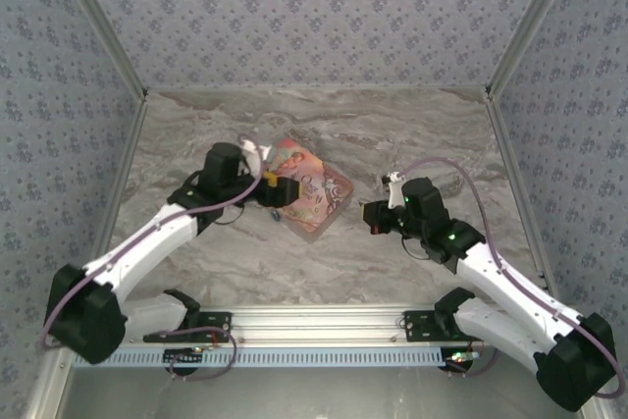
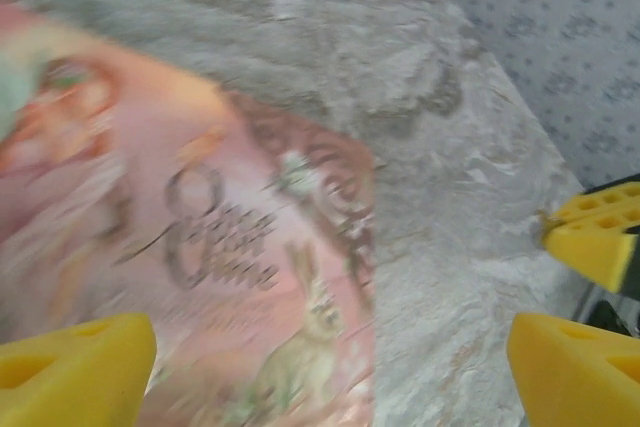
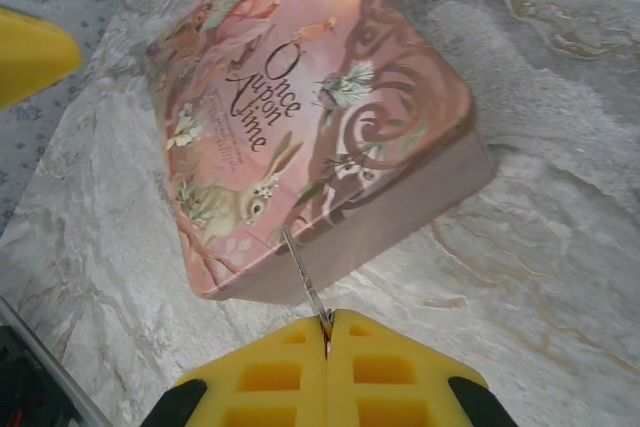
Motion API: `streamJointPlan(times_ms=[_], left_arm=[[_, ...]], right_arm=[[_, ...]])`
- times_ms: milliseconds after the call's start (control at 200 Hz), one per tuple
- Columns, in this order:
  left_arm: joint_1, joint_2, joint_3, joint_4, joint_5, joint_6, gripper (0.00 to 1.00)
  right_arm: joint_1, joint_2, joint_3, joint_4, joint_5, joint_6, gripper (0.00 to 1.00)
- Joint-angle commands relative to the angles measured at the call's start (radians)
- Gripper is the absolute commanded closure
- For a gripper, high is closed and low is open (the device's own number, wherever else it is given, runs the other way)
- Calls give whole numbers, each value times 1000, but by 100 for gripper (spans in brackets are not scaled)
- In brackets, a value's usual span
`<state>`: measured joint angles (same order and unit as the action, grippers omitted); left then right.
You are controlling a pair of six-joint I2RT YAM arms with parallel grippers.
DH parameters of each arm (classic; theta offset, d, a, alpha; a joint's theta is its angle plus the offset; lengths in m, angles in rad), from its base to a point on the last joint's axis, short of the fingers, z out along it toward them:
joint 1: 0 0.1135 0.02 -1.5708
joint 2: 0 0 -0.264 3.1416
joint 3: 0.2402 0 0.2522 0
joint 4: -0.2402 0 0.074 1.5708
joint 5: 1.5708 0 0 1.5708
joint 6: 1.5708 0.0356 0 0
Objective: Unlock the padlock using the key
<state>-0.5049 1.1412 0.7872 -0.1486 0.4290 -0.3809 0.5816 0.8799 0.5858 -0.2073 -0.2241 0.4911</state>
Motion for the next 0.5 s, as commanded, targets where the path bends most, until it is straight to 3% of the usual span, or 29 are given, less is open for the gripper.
streamJointPlan(times_ms=[0, 200, 495], left_arm=[[60, -100, -85, -91, -26, -63, 8], [138, -137, -193, -134, 27, -92, 9], [170, 68, -290, 237, 154, -103, 11]], right_arm=[[12, 16, 4, 56, 8, 18, 100], [22, 58, 20, 79, -3, 10, 100], [43, 69, 32, 72, 1, -7, 100]])
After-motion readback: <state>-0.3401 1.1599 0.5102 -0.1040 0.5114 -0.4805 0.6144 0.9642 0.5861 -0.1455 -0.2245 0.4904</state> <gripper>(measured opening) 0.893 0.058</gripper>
